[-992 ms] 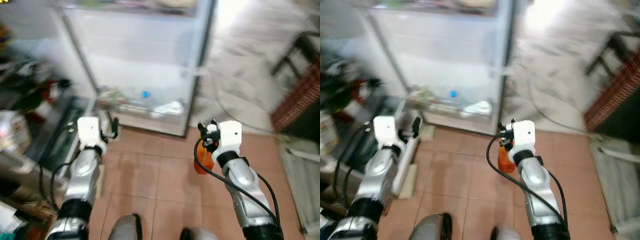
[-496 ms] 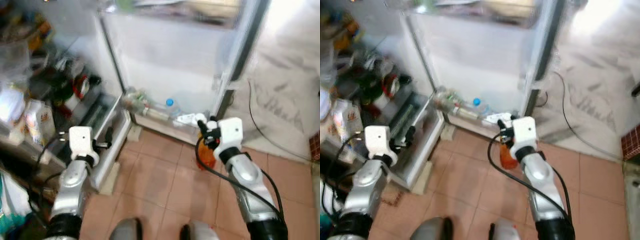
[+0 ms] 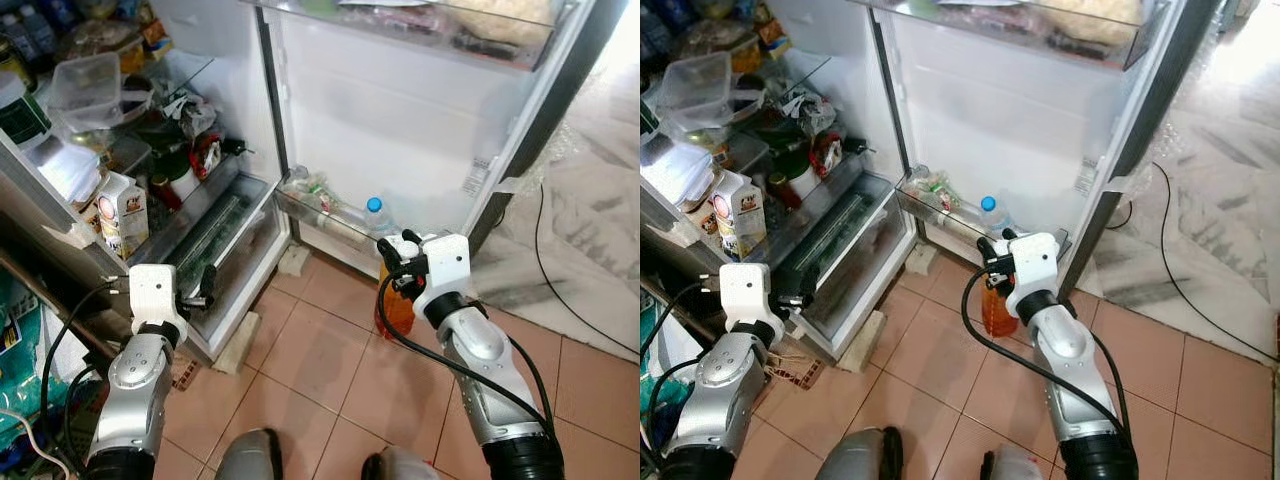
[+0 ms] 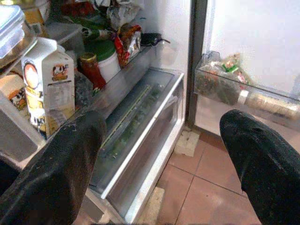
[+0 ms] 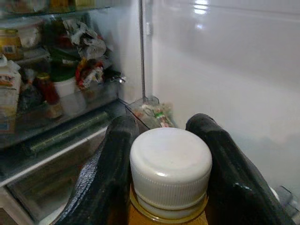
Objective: Restocking fridge
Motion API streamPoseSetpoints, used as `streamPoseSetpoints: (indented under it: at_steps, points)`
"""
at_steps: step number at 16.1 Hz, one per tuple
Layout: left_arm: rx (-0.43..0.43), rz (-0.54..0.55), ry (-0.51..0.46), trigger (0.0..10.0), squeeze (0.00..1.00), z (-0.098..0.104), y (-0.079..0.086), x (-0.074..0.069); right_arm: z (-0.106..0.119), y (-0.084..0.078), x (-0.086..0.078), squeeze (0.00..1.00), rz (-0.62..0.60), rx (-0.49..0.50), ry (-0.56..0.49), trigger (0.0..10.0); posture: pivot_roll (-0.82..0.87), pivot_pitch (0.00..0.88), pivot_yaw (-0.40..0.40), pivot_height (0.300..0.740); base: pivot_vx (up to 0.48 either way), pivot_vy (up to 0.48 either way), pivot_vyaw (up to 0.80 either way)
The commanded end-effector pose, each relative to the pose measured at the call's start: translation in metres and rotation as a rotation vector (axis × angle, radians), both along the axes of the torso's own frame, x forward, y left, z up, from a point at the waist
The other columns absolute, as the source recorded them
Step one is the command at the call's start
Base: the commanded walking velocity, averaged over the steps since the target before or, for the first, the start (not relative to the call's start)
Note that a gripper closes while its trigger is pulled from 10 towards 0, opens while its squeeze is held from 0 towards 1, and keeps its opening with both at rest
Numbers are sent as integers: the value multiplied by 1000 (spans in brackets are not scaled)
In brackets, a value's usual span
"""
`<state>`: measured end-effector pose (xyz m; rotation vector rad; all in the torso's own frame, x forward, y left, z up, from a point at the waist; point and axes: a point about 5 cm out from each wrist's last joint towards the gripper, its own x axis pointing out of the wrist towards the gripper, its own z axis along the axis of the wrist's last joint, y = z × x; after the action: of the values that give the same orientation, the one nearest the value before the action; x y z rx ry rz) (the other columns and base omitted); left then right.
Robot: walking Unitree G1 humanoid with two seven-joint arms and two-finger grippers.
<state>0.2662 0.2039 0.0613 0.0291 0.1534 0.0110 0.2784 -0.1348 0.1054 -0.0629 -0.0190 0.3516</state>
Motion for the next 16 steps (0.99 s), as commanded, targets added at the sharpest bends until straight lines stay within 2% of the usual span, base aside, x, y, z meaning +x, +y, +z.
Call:
streamPoseSetpoints:
  at_steps: [1,6,11,15,16]
  points:
    - [1,3,-7,10000,0,2,0,-1,10,3,0,0,18,12,-51,10000,13,110,30,740,0,0,538]
    - [-4,-6,-17,10000,0,4,-5,0,12,8,1,0,45,19,-66,10000,16,110,29,740,307,0,632]
    - [-7,-15,-13,10000,0,4,-8,1,13,11,0,0,78,37,-68,10000,20,107,27,740,292,0,0]
    - [-6,-23,-10,10000,0,3,-9,2,15,11,1,0,79,42,-75,10000,19,104,27,740,0,0,0]
    - [-8,-25,-16,10000,0,4,-10,3,15,11,1,0,80,43,-76,10000,20,102,26,740,405,0,0]
